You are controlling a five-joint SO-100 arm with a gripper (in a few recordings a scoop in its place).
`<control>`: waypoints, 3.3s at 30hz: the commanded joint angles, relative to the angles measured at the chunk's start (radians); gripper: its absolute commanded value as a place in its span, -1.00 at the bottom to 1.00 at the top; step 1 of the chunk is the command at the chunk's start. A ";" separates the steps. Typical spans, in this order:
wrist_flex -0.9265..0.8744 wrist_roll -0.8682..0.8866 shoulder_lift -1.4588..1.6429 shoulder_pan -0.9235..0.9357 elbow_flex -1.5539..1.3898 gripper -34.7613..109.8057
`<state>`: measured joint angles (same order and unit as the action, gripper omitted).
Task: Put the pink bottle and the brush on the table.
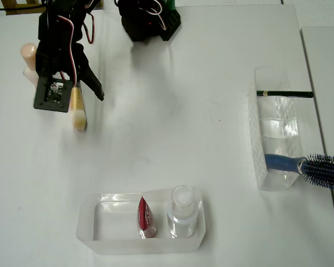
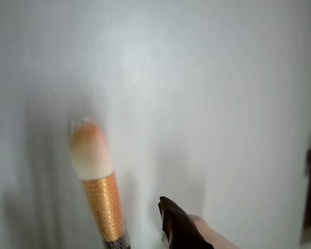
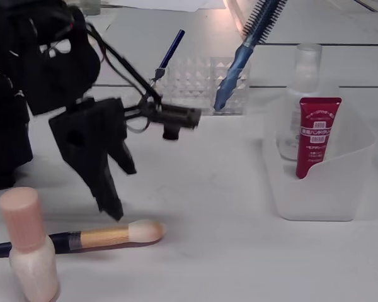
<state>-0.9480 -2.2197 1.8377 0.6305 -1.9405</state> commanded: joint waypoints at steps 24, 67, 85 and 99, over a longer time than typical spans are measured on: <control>0.288 1.243 0.488 -0.417 -0.110 0.12; 0.043 2.020 1.477 -0.583 -1.103 -0.52; 0.044 2.029 1.477 -0.581 -1.103 -0.52; 0.046 2.029 1.477 -0.581 -1.103 -0.52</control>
<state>-0.8897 -0.1764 3.2919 0.0322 -3.0434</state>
